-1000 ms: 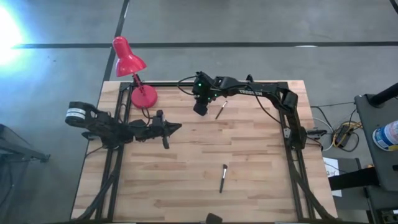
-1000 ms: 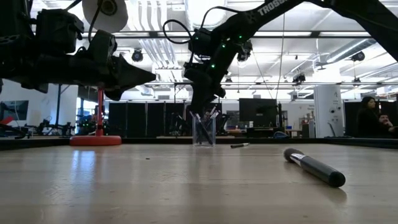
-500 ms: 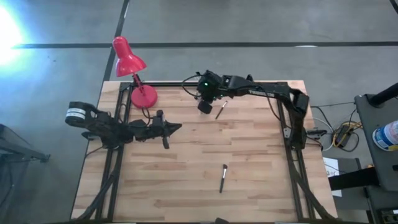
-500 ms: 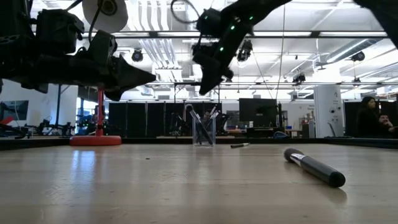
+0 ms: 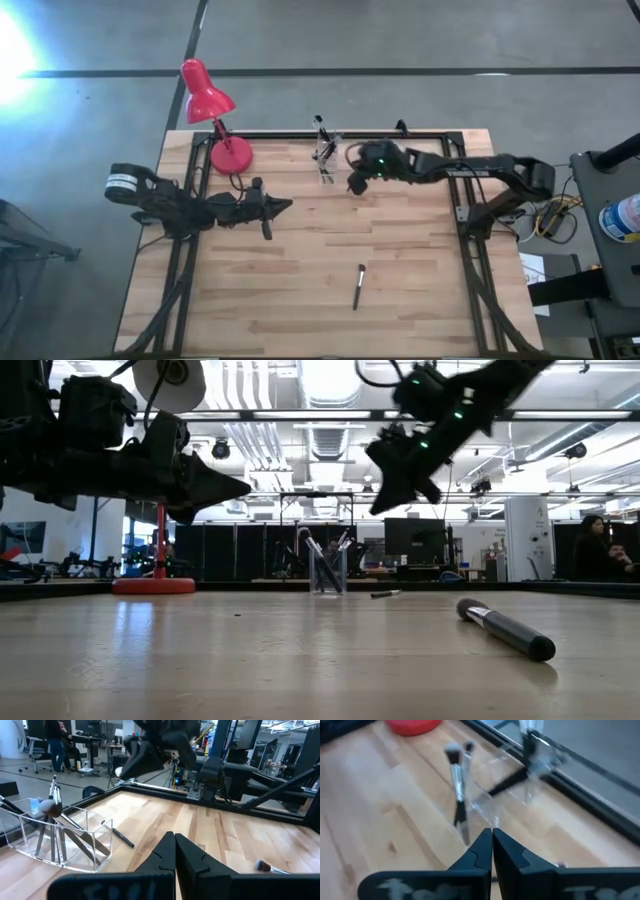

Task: Put items in baskets/containers
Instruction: Put the black eyeshadow brush into the transparent organizer

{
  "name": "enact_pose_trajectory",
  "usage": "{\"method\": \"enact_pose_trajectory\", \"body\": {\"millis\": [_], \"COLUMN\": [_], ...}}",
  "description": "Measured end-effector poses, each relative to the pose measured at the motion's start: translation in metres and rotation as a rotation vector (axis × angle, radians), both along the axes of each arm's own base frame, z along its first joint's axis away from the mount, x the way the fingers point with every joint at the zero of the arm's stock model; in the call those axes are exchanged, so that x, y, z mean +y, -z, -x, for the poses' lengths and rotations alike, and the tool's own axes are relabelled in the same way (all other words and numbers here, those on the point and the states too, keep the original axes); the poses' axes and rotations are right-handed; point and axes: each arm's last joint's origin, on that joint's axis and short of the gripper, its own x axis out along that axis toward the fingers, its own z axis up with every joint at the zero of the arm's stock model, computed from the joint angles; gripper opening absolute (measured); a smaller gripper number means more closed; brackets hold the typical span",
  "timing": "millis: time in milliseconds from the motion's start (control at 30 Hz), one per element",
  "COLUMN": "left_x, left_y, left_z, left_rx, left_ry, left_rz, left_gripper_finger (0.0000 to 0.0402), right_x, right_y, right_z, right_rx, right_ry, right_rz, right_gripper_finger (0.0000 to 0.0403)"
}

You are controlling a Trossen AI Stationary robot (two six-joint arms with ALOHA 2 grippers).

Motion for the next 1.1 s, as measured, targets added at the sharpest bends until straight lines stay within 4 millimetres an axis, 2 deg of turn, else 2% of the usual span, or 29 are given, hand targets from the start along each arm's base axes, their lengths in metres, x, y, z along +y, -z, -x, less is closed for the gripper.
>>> {"method": "enact_pose_trajectory", "body": {"millis": [133,233,467,633,767,1100], "left_x": [0.000,0.000,0.000,0.000,0.000,0.000], "left_y": [-0.001,-0.001,0.000,0.000,0.000,0.001], "left_z": [-0.002,-0.003,-0.004,-0.004,-0.005,-0.005], "left_rx": [0.000,0.006,0.018,0.024,0.026,0.025], "left_ry": [0.000,0.000,0.004,0.003,0.003,0.003], "left_rz": [0.002,0.005,0.017,0.018,0.019,0.024], "left_gripper_finger": [0.0000,0.0000,0.0000,0.0000,0.0000,0.0000], "right_x": [0.005,0.004,-0.023,-0.041,-0.049,-0.062], "right_y": [0.022,0.039,0.066,0.080,0.090,0.110], "right_z": [0.021,0.031,0.033,0.028,0.019,-0.007], "right_rx": [-0.061,-0.042,-0.042,-0.033,-0.016,0.120], "right_ry": [0.151,0.260,0.451,0.537,0.558,0.589], "right_rz": [-0.042,-0.064,-0.166,-0.213,-0.235,-0.279], "right_gripper_finger": [0.0008,0.0013,0.0076,0.0124,0.0145,0.0140]}}
